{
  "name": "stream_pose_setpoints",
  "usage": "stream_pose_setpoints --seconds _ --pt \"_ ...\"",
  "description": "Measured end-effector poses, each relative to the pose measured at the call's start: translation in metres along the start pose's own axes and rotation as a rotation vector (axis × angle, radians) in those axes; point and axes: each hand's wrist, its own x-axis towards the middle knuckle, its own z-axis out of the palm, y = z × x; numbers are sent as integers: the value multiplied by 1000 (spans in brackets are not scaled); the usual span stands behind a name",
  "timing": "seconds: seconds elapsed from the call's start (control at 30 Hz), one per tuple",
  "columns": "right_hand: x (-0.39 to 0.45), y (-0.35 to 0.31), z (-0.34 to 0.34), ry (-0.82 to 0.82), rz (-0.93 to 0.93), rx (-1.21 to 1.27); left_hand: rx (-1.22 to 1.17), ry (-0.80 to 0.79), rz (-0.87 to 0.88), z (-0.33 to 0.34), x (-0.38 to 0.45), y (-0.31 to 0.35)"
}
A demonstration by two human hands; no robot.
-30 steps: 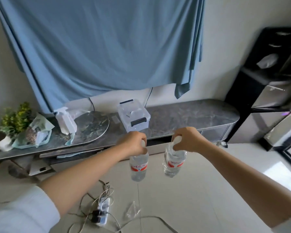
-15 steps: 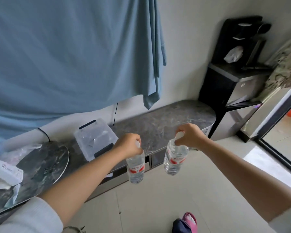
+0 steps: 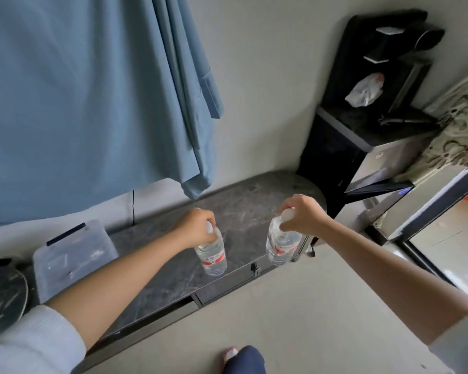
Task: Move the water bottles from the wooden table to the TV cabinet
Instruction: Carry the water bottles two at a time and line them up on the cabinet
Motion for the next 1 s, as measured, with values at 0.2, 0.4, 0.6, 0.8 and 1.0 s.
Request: stream_pose_setpoints --seconds 0.2,0.4,0.6,0.8,1.0 --pt "94 59 -22 -41 105 25 59 -14 60 -4 108 29" --pt "193 89 -48 -102 179 44 18 -80 63 -15 204 50" --pt "276 116 -61 -133 186 49 -20 -141 59 -17 292 77" --pt "370 148 -52 -199 154 25 -72 -123 -60 0 377 92" --pt "453 192 -32 -338 104 31 -92 -119 -206 28 453 112"
